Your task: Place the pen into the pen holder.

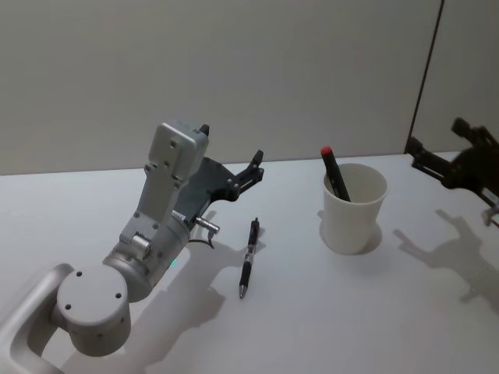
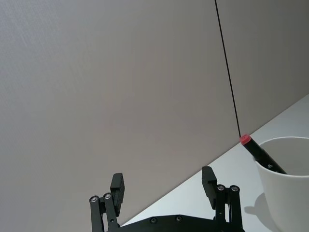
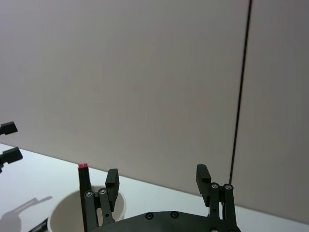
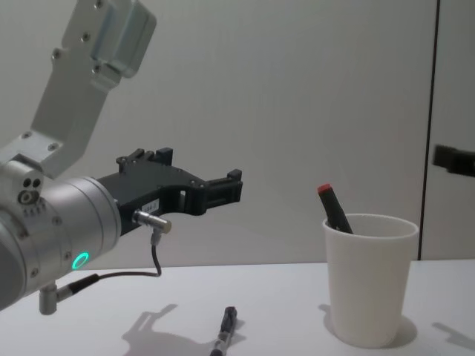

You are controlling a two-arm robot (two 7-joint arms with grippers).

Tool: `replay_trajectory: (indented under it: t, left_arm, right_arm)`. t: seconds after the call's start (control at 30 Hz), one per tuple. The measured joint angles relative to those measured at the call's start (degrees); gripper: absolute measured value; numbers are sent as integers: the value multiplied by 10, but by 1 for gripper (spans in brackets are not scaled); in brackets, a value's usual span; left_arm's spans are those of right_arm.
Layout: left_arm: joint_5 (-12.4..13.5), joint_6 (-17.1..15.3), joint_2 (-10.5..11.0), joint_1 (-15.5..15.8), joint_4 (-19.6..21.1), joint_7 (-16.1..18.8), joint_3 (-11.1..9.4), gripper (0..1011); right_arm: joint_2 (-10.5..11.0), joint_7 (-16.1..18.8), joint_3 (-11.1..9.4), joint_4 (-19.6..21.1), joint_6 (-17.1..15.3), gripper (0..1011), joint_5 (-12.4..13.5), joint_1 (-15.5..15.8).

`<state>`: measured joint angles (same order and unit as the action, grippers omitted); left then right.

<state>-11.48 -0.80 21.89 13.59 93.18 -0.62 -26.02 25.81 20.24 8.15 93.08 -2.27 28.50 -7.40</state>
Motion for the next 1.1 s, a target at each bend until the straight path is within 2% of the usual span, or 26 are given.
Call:
replay_trajectory:
  t: [0.13,0.33,0.47,0.93,1.1]
  left_arm:
    - [0,0,0,0,0,0,0,1001]
    - [0,0,0,0,0,0,0,1001]
    - [0,0,0,0,0,0,0,1001]
    - [0,0,0,0,0,0,0,1001]
    - [0,0,0,0,0,0,0,1001]
  right_arm:
    - [2,2,-2,-1,-2,1001,5,2]
    - [-2,-8,1,4,-2,1001,-3,7]
    - [-10,-28,7,14,-1,1001,-18,16]
    - [-54,-137,40,68,2,1001,-100,70]
    - [-61,-154,45,77,3,1002,-113,78]
